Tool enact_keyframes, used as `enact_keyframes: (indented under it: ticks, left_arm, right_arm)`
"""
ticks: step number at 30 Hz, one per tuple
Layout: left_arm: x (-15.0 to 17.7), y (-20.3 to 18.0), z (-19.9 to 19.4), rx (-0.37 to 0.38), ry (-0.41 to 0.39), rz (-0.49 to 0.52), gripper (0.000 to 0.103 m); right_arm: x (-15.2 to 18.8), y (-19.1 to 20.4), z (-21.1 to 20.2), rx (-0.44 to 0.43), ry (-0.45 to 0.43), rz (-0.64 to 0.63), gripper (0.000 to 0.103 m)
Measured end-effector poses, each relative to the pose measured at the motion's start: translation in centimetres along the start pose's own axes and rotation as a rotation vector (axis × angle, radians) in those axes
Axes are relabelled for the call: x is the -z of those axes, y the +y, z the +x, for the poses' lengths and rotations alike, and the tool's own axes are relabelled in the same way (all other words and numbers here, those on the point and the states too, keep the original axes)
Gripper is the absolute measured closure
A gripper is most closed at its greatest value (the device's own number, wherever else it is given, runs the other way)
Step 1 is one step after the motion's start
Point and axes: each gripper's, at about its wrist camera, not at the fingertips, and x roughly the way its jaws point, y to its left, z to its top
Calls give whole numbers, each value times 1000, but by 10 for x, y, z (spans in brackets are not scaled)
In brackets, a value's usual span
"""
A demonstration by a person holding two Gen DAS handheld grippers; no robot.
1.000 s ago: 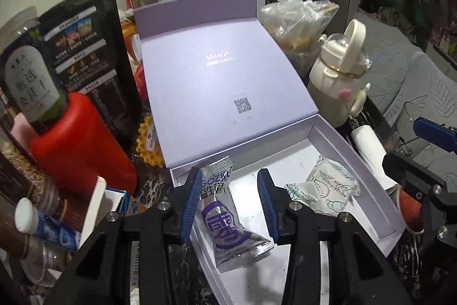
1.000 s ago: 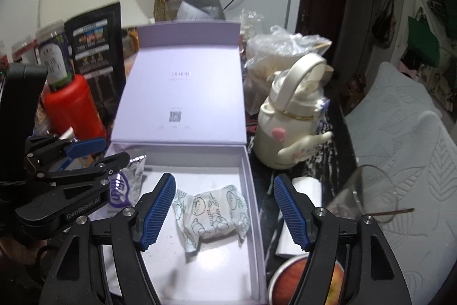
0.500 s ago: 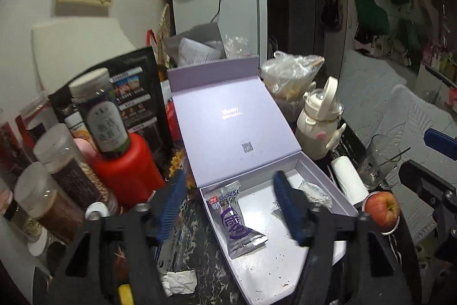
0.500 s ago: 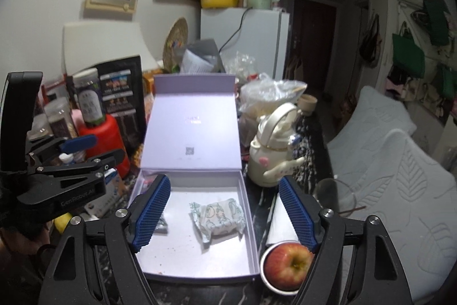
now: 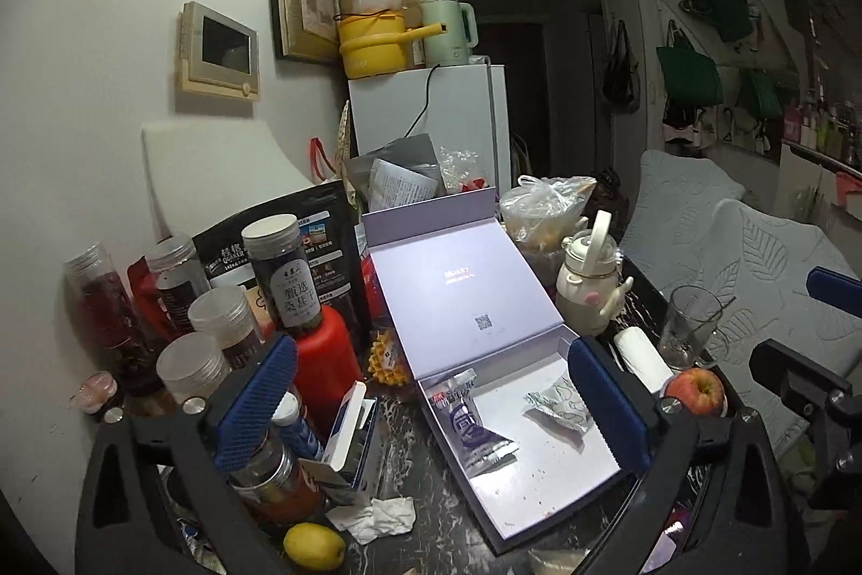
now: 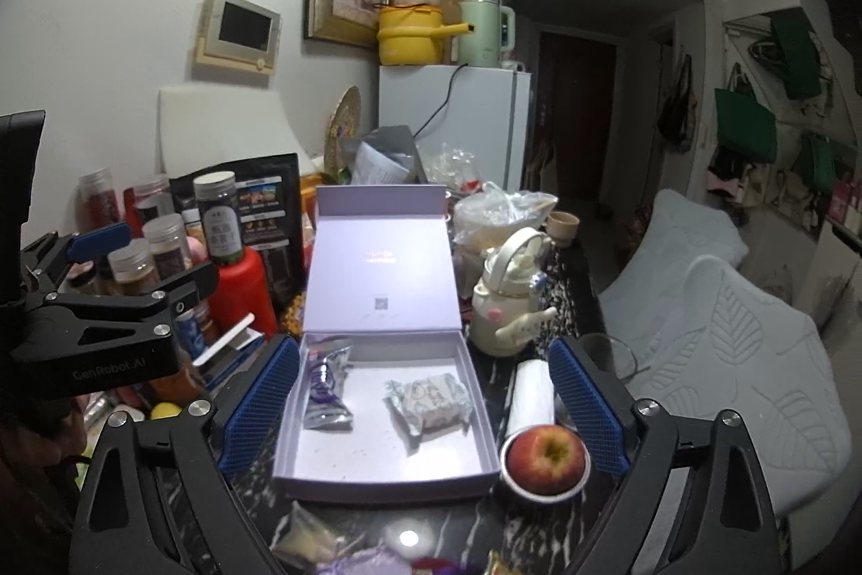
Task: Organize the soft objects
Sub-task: 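Withdraw both tools from the box back toward the remaining pile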
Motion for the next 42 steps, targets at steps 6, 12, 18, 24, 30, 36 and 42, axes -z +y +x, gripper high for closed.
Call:
enact_keyframes:
  ticks: [6,12,18,24,30,36,42]
  left_arm:
    - [14,0,-27,70,-3,-9,1]
    - [32,-4,-50,99,-11,0,1]
    - [53,-5,-67,139,14,-3,1]
    - [76,-7,-74,167,29,3,1]
    - [104,-10,-68,187,80,2,1]
    - [128,-18,-59,242,124,-2,1]
    - [147,-30,-50,264,150,-28,1]
  right_arm:
    - [14,11,-36,18,-29,1,5]
    - [29,21,-61,31,-43,5,3]
    - [49,30,-80,28,-38,14,2]
    - [76,35,-82,34,6,47,1]
    - [108,36,-83,36,33,74,1]
    - [138,34,-75,67,79,81,1]
    - [166,25,-69,50,98,149,1]
